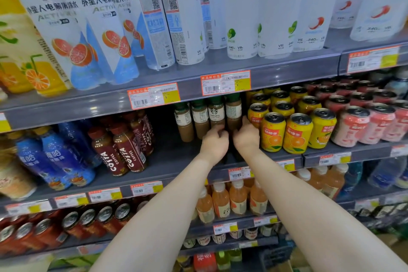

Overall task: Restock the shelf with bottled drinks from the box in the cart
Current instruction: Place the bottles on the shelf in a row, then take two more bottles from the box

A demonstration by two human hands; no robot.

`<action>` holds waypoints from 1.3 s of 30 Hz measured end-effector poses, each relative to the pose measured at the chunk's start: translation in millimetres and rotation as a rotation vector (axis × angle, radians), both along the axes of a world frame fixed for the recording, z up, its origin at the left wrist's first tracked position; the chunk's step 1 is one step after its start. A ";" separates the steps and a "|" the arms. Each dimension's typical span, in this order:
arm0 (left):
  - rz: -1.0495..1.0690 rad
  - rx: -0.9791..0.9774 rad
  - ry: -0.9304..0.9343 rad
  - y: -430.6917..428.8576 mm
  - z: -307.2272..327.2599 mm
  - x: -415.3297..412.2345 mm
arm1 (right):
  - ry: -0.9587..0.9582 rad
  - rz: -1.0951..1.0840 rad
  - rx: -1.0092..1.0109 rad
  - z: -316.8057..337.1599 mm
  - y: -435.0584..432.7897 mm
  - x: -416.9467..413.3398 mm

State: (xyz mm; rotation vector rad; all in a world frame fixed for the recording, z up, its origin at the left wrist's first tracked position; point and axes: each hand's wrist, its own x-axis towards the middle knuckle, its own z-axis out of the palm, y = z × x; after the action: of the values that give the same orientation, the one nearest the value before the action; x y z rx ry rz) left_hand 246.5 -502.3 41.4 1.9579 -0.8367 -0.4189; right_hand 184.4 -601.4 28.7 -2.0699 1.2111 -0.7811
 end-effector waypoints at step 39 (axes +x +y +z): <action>-0.335 0.539 -0.644 294.6 -86.4 -256.2 | 0.699 0.174 0.092 -91.7 264.7 -359.4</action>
State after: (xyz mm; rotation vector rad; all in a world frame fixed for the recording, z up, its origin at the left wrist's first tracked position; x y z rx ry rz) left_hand -9.7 -207.8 -45.0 2.5067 -1.6060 -0.2085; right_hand -174.9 -336.6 -63.0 -2.4087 1.3459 0.1066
